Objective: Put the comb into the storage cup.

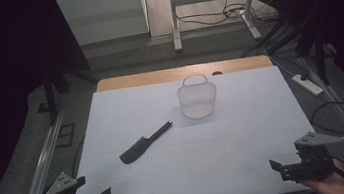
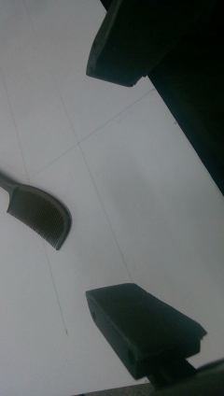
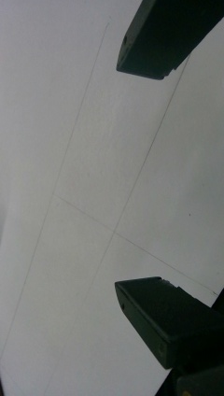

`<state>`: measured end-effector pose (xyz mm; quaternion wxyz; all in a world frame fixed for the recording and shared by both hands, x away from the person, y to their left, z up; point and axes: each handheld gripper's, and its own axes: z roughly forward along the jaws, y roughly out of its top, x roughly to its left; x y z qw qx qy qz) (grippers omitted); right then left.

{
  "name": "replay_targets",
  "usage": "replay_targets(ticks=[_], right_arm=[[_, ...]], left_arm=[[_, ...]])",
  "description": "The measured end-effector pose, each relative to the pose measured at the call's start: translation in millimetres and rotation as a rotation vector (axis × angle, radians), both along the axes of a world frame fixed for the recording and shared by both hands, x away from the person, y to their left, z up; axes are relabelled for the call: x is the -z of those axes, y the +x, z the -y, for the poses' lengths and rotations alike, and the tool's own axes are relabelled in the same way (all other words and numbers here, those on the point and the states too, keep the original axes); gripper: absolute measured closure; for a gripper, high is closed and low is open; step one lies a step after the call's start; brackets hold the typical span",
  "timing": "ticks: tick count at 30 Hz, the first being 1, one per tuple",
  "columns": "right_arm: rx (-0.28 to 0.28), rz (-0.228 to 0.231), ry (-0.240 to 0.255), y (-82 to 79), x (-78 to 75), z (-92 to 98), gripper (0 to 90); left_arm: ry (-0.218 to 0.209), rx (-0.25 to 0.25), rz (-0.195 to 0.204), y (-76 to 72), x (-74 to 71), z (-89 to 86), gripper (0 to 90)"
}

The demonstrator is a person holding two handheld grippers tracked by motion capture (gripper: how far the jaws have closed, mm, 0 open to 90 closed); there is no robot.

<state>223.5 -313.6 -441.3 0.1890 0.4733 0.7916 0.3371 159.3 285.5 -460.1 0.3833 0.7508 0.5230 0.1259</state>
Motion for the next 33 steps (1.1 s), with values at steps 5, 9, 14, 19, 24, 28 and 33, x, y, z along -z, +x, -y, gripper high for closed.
replay_targets(ticks=[5, 9, 14, 19, 24, 28, 33], right_arm=[[0.003, 0.002, -0.009, -1.9, -0.5, -1.2, 0.0], [-0.004, 0.001, -0.016, -3.2, -0.7, -2.5, 0.0], [-0.009, 0.004, -0.035, -3.4, -0.3, -3.9, 0.0], [-0.008, 0.007, -0.035, -3.9, -0.3, -4.1, 0.0], [-0.012, 0.012, -0.041, -4.1, -0.1, -4.7, 0.0], [-0.015, 0.013, -0.047, -4.4, 0.0, -5.5, 0.0], [-0.021, 0.018, -0.051, -5.1, 0.0, -6.1, 0.0]], left_arm=[[-0.012, -0.006, 0.002, -0.6, 0.1, -1.9, 0.0], [-0.009, -0.005, -0.002, -0.5, 0.2, -1.6, 0.0], [-0.011, -0.005, -0.014, 0.5, 0.6, -1.4, 0.2], [-0.015, -0.008, -0.018, 1.0, 0.7, -1.9, 0.3], [-0.011, -0.001, -0.020, 1.6, 0.6, -1.5, 0.2], [0.000, 0.006, -0.027, 2.4, 0.2, 0.0, 0.0], [0.019, 0.024, -0.034, 8.0, 0.1, 6.2, 0.0]])
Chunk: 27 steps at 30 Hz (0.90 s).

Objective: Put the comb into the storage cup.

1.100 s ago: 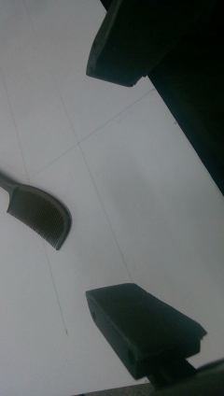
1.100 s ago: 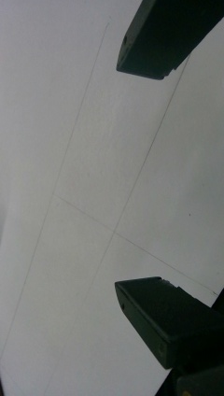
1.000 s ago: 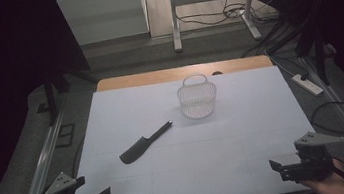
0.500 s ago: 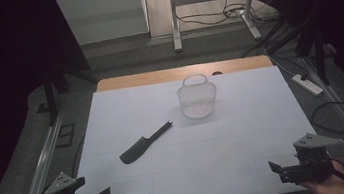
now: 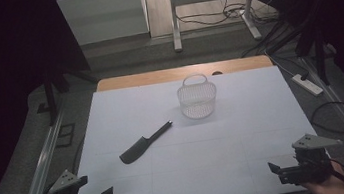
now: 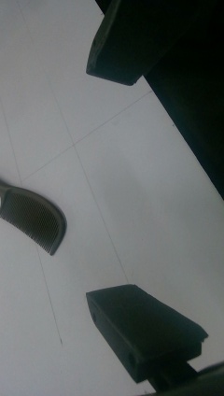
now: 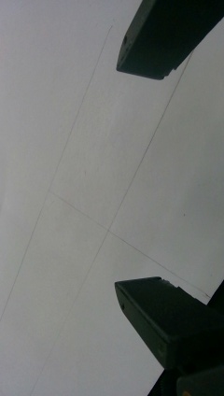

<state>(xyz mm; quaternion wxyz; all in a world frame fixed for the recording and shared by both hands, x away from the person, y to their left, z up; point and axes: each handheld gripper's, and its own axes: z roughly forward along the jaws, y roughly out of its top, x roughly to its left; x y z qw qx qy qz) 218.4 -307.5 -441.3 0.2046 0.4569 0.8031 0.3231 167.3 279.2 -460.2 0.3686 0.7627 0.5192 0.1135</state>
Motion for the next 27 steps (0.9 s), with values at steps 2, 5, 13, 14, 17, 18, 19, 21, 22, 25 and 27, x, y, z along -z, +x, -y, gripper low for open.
replay_targets(ticks=[2, 5, 13, 14, 17, 18, 19, 21, 22, 25, 27], right_arm=[[0.000, 0.001, 0.000, -0.2, 0.0, 0.0, 0.0], [0.002, -0.003, 0.000, 0.3, 0.1, 0.0, 0.0], [0.002, -0.008, -0.003, 0.7, 0.3, -0.3, 0.0], [0.002, -0.008, -0.003, 0.7, 0.3, -0.3, 0.0], [-0.001, -0.010, -0.002, 0.8, 0.4, -0.1, 0.0], [-0.001, -0.010, -0.002, 0.8, 0.4, -0.1, 0.0], [0.001, -0.011, 0.001, 0.9, 0.4, 0.1, 0.0], [0.001, -0.012, 0.003, 1.0, 0.4, 0.3, 0.0], [0.001, -0.012, 0.003, 1.0, 0.4, 0.3, 0.0], [0.009, -0.011, 0.008, 1.3, 0.4, 1.1, 0.0], [0.011, -0.013, 0.012, 1.4, 0.2, 1.5, 0.0]], left_arm=[[0.004, 0.003, 0.002, 1.7, -0.2, 1.2, 0.0], [0.005, 0.006, 0.007, 3.8, 0.0, 1.9, 0.0], [0.003, 0.045, 0.003, 10.0, 1.3, 4.6, 0.0], [0.003, 0.045, 0.003, 10.0, 1.3, 4.6, 0.0], [-0.007, 0.066, 0.005, 13.4, 1.8, 5.9, 0.0], [-0.004, 0.071, 0.003, 14.4, 1.9, 6.3, 0.0], [0.003, 0.077, 0.003, 16.7, 2.1, 6.8, 0.0], [0.003, 0.077, 0.002, 18.1, 2.3, 6.9, 0.0], [0.004, 0.077, 0.004, 18.9, 2.3, 6.6, 0.0], [-0.015, 0.063, -0.002, 22.5, 2.0, 4.9, 0.0], [-0.025, 0.060, -0.004, 24.9, 2.0, 4.5, 0.0]])
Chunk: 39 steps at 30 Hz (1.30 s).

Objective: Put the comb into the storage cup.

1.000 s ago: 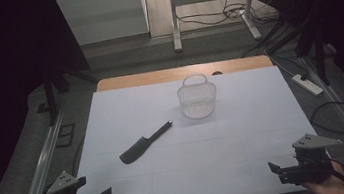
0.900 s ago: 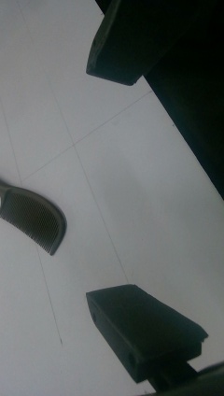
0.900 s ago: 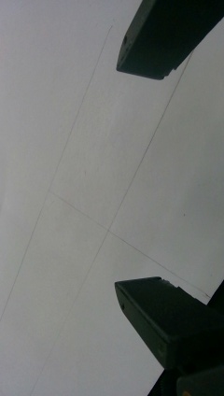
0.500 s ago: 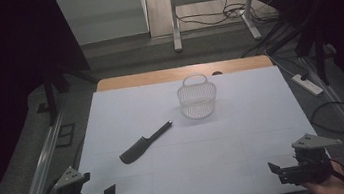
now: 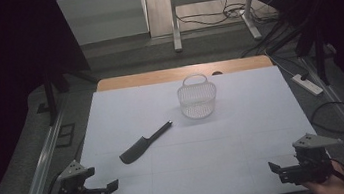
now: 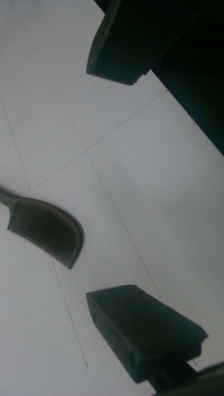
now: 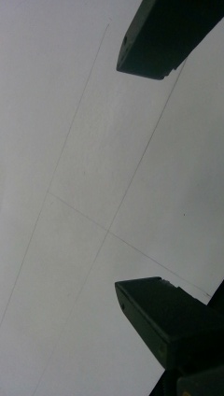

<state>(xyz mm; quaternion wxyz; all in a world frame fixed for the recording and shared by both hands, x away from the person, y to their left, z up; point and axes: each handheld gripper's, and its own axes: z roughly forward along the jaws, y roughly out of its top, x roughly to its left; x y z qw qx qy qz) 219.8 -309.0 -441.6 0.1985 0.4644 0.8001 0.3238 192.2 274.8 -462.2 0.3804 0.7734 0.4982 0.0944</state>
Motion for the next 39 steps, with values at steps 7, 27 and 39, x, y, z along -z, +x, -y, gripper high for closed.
replay_targets(ticks=[7, 27, 39], right_arm=[[0.000, -0.003, 0.001, 0.1, 0.1, 0.0, 0.0], [-0.009, -0.011, -0.002, 0.9, 0.8, -0.6, 0.0], [-0.014, -0.014, -0.003, 1.1, 0.9, -0.7, 0.0]], left_arm=[[0.022, 0.017, -0.005, 10.7, -3.0, 8.2, 0.0], [0.049, 0.083, -0.033, 43.0, -8.1, 30.0, 0.0], [0.056, 0.105, -0.037, 61.7, -10.4, 41.0, 0.0]])
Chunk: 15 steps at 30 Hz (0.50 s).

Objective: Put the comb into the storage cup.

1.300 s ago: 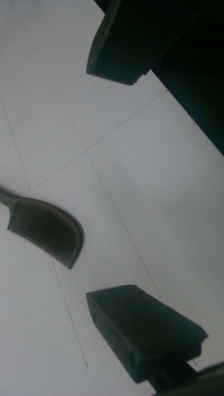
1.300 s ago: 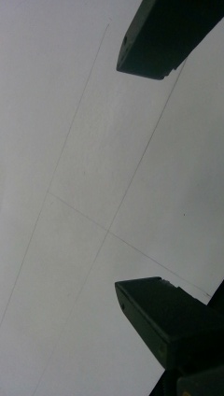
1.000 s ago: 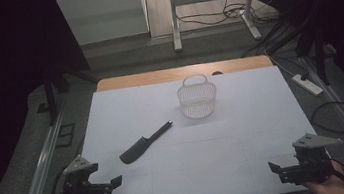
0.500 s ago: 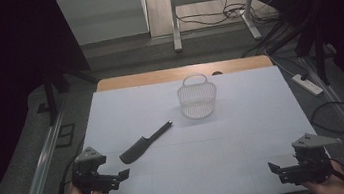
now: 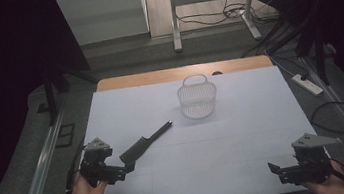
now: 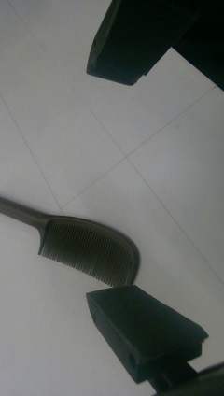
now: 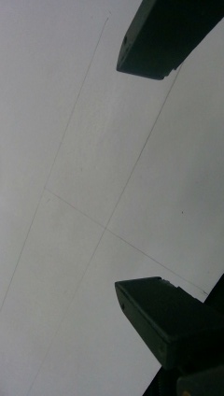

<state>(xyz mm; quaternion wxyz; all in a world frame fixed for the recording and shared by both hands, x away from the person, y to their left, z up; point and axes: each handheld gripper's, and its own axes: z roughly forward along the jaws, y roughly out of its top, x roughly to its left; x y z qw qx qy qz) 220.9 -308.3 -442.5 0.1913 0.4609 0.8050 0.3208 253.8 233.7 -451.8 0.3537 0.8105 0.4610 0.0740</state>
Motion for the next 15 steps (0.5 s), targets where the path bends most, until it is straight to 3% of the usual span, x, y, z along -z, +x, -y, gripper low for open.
replay_targets(ticks=[15], right_arm=[[-0.003, -0.006, -0.005, 0.3, 0.3, -0.8, 0.0]], left_arm=[[0.022, 0.023, -0.011, 22.0, -1.8, 12.9, 0.0]])
